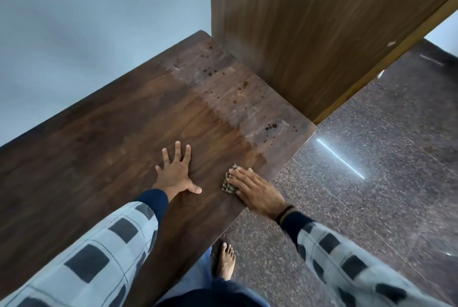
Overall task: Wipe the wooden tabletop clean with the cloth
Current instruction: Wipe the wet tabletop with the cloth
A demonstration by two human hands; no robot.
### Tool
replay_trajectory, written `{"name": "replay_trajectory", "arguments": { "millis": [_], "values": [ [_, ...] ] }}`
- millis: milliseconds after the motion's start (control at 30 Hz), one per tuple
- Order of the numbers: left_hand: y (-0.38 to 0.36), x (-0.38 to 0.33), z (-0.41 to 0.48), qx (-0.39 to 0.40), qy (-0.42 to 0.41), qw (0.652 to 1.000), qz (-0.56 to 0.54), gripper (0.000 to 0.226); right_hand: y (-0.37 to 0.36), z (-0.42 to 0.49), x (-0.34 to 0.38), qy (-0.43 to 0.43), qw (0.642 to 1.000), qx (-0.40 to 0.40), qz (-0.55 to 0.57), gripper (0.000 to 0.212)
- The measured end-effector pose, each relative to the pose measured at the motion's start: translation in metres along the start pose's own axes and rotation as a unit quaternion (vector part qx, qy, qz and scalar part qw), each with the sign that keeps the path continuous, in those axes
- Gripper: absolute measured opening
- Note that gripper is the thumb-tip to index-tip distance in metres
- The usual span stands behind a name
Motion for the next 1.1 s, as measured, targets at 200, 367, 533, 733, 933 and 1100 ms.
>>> {"name": "replay_trajectory", "arguments": {
  "millis": [200,367,533,733,933,1100],
  "values": [
    [-0.003,0.001,0.005,0.005,0.001,1.000,0.015,0.148,0.026,0.028,-0.045,-0.203,0.977,-0.029,0.055,0.051],
    [-0.003,0.002,0.006,0.014,0.002,1.000,0.025,0.149,-0.004,0.013,0.033,-0.159,0.985,-0.039,0.058,0.052],
    [-0.003,0.003,0.006,0.011,0.010,1.000,0.020,0.148,-0.015,0.003,0.042,0.011,1.000,0.010,-0.004,0.050],
    [-0.002,0.000,0.004,0.006,0.009,1.000,0.016,0.147,0.030,0.039,-0.061,-0.160,0.986,-0.003,0.034,0.052],
    [-0.002,0.001,0.003,0.012,0.007,1.000,0.020,0.148,-0.003,0.017,0.024,-0.162,0.985,0.002,0.051,0.055],
    [-0.001,-0.002,0.003,0.016,0.009,1.000,0.023,0.148,-0.016,-0.005,0.058,0.001,1.000,0.008,0.014,0.048]
  ]
}}
Point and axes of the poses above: each hand's wrist, its own z-axis towards the middle knuckle, its own y-axis out of the back of the hand, x = y × z, the point moved 8 cm from there along z, towards the middle knuckle, and after that the axes turned 2 degrees about -x, right-handed, at the moved point
